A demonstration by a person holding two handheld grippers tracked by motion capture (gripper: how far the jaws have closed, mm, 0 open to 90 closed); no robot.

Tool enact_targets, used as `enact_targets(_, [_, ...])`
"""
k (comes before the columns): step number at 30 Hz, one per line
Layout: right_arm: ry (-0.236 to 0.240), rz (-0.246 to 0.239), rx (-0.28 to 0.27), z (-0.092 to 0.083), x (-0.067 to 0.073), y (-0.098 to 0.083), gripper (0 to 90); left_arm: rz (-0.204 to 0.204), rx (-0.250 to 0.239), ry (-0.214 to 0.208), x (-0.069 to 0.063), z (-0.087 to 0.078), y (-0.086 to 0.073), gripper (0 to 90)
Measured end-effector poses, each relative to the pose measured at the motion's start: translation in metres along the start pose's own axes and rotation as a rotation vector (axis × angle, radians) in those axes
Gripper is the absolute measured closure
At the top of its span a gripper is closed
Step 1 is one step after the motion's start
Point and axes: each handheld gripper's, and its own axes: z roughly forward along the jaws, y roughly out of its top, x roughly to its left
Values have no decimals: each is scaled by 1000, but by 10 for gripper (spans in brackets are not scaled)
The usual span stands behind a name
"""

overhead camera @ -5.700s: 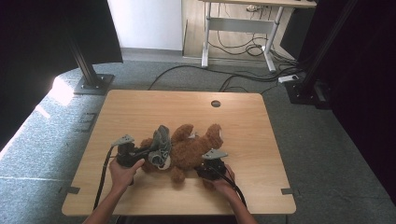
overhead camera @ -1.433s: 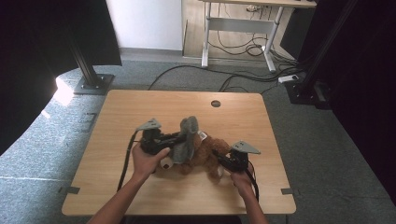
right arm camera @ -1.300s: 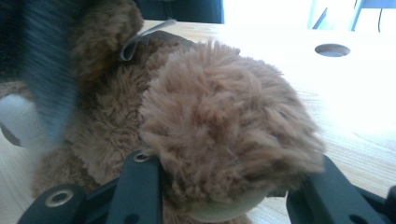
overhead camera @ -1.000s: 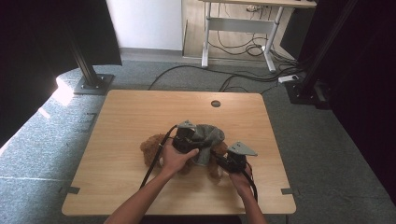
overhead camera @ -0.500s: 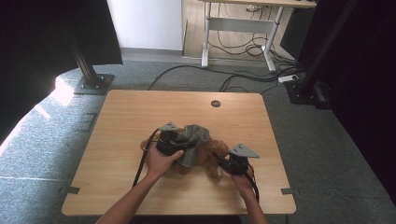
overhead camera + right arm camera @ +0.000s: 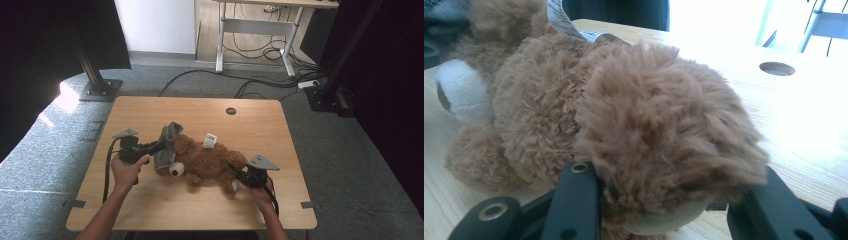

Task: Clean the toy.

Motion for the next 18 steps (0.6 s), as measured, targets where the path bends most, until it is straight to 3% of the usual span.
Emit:
enact_targets(3, [-5, -5, 0, 1, 0, 0, 615, -10, 4, -9, 4, 3, -5, 753])
enact_targets(6, [-11, 3, -1, 1, 0, 0, 596, 10, 21, -15, 0, 8, -8, 754])
enact_targets(10, [-12, 23, -5, -4, 0, 2, 467, 42, 32, -24, -5, 11, -15, 756])
enact_targets(14, [24, 61, -28, -19, -2, 17, 331, 33, 25, -40, -4, 10, -24, 759])
enact_targets(18, [51, 90, -80, -32, -5, 38, 286, 28, 17, -56, -5, 7, -31, 761])
